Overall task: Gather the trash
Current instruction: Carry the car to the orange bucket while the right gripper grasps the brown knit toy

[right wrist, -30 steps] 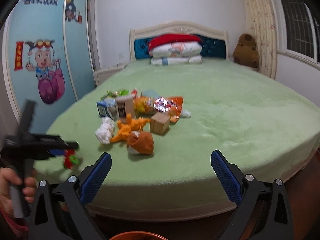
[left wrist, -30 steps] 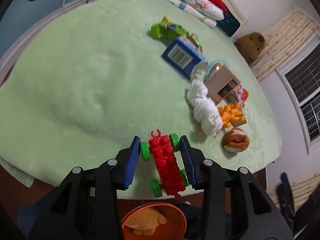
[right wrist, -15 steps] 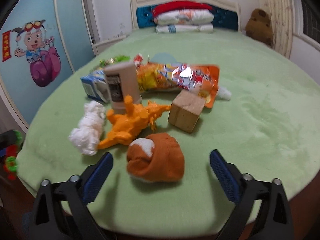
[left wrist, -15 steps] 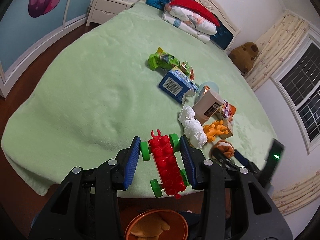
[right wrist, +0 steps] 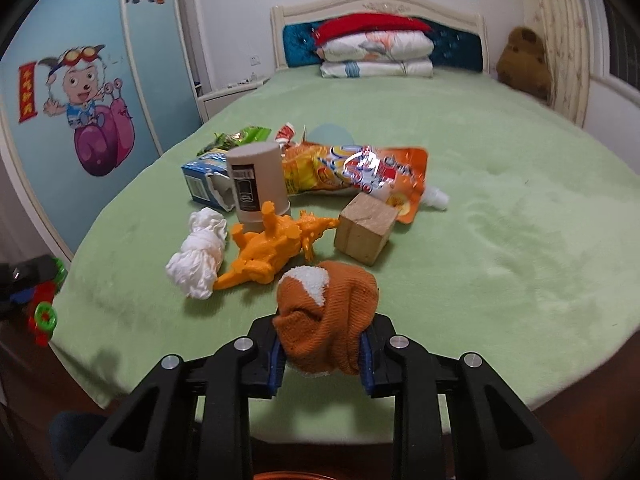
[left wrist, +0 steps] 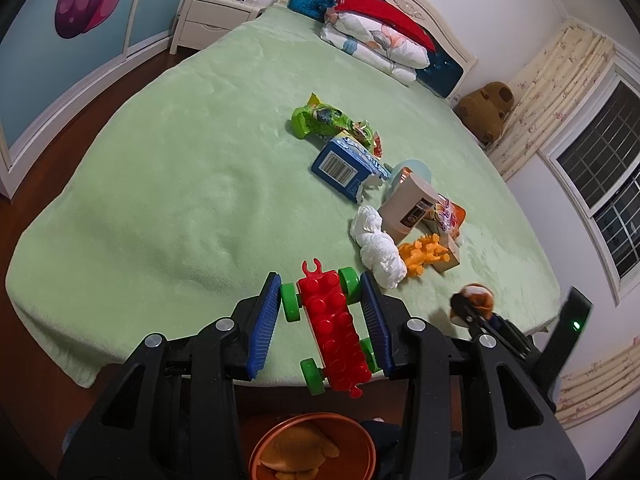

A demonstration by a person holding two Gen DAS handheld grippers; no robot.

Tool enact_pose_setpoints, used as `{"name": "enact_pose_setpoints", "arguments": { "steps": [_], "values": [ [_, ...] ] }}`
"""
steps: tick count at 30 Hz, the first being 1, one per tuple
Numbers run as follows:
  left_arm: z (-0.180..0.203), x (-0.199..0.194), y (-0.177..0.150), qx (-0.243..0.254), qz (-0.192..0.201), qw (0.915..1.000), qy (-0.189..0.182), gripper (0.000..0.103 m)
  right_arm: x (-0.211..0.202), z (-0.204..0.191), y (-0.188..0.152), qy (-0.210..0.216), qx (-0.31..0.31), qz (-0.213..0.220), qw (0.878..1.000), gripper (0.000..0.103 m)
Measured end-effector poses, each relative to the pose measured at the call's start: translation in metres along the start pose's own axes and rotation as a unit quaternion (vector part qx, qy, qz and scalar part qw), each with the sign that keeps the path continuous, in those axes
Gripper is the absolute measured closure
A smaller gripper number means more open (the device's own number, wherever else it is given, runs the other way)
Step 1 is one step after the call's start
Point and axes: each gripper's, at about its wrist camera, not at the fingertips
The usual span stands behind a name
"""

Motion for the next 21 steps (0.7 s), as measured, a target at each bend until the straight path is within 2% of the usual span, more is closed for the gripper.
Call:
{"name": "enact_pose_setpoints", "arguments": {
  "steps": [6, 12, 16, 21],
  "values": [
    [0.015, -0.004, -0.005, 0.023, 0.002, 0.9997, 0.002, 0.063, -0.040, 0.008, -0.006, 0.008, -0.018, 0.021, 1.000, 0.075],
    [0.035, -0.014, -0.017, 0.059, 0.001, 0.9982, -0.012, 0.063, -0.082, 0.009, -0.022, 0.025, -0.034, 0.034, 0.999, 0.075],
    [0.054, -0.015, -0.036, 0.093, -0.014, 0.9952, -0.029, 0.063, -0.099, 0.007, -0.038, 0.041, -0.046, 0.029, 0.998, 0.075],
    [0.072, -0.007, -0.067, 0.122, -0.045, 0.9902, -0.050, 0.063, -0.107, 0.007, -0.065, 0.057, -0.051, 0.001, 0.997, 0.075]
  ]
}}
Point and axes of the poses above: each gripper's, at about its wrist camera, not at the fingertips, and x roughly the way its jaws point, z to its right, y to its top, and after that the axes turned 11 degrees about x, right-handed
